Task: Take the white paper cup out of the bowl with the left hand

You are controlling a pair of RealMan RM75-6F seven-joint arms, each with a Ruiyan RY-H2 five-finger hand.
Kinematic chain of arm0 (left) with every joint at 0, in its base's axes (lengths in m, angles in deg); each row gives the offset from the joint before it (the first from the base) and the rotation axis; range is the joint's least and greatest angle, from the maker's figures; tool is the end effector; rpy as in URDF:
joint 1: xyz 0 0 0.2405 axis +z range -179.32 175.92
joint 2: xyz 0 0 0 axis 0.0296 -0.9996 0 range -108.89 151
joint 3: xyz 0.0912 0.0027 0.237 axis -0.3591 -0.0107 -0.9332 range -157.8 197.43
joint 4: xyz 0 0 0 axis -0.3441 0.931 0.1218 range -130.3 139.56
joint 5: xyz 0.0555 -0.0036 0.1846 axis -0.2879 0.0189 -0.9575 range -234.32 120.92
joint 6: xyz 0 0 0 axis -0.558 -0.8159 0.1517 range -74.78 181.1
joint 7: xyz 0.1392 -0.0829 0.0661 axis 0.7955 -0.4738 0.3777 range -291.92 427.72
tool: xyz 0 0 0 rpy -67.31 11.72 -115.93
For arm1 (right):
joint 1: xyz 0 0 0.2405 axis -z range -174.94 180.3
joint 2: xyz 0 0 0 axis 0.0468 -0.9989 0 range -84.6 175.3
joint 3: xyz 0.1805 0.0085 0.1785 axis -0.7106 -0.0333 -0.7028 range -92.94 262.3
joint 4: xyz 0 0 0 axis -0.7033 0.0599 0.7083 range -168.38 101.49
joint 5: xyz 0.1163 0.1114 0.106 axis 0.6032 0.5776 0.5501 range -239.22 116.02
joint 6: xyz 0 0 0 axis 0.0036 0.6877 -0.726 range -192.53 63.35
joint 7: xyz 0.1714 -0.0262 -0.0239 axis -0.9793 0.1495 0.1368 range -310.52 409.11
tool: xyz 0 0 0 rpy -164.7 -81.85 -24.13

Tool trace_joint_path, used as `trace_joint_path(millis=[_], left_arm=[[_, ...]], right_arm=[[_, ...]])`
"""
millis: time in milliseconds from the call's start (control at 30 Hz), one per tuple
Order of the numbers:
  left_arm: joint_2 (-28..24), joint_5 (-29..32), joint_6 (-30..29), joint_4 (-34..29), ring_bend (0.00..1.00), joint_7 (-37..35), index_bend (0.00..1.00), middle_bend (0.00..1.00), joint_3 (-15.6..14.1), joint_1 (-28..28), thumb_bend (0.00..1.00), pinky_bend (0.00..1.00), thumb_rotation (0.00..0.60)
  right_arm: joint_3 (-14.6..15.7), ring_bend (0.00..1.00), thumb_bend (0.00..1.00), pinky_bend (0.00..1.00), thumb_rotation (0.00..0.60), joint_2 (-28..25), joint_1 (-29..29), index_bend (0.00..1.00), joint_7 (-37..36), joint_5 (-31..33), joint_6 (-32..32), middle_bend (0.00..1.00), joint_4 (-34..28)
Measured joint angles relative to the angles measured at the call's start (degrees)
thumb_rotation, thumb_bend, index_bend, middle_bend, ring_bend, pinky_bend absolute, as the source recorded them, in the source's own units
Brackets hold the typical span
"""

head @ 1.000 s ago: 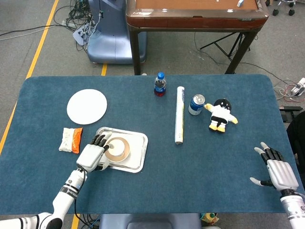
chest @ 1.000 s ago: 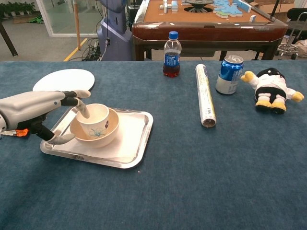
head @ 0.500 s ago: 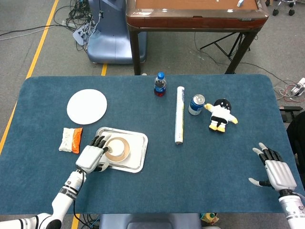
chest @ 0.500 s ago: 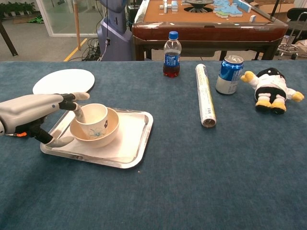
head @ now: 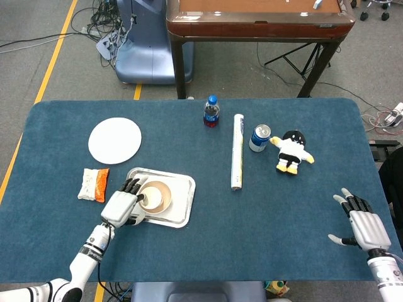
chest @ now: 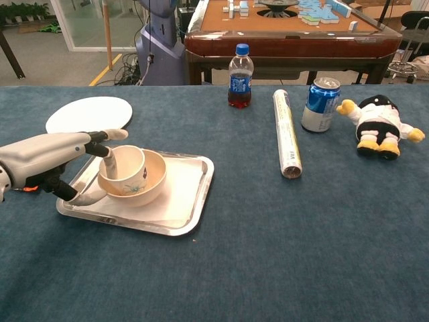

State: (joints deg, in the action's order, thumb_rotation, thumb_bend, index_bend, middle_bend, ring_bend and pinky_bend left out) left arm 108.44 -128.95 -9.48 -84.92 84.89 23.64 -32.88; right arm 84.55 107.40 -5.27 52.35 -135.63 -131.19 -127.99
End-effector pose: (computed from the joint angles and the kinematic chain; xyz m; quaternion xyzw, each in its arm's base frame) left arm -0.1837 0.3051 -0.0078 -0.7270 -0.4063 -0.3698 0.4120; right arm -0.3440 -0.2046 0.1367 0.6110 -0.5078 0.2464 0.5550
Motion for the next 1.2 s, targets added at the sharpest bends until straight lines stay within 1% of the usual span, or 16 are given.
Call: trace_joint_path(millis=[300,567,933,1200], left_arm=[[0.99,-2.24,-0.61,1.61,0.00,-1.90,0.53,0.02,0.13,0.00,0.32,0.00,0.600],[2.05,-3.10,-0.79,3.41,0.00,-3.32,0.55,0.03,0.53,-0.08,0.32,0.00,0.600],[1.44,-4.15,-1.55,2.62,0.00,-3.89,0.57,0.04,0.70,0.24,0.32,0.00,0.600],[1.09,-3.80,-1.74,2.45,0.00,-4.04,0.57,0.04,0.94,0.61,0.32,0.00,0.600]], right_arm=[[-0.05,0.00,0.20,0.00,0.600,-0.03,-0.18,0.00,-0.06,0.29,0.28,0.00,0.15],[-0.09,0.00,0.20,0.00,0.600,-0.10,-0.28,0.00,-0.23,0.52,0.53,0.00,0.30],[-0.08,0.00,0.20,0.00,0.600,0.13,-0.45,0.00,0.08,0.62,0.61,0.00,0.35],[-0.02,0.00,0.20,0.00,0.600,0.23,-0.44,0.00,0.14,0.39,0.41,0.00,0.35]])
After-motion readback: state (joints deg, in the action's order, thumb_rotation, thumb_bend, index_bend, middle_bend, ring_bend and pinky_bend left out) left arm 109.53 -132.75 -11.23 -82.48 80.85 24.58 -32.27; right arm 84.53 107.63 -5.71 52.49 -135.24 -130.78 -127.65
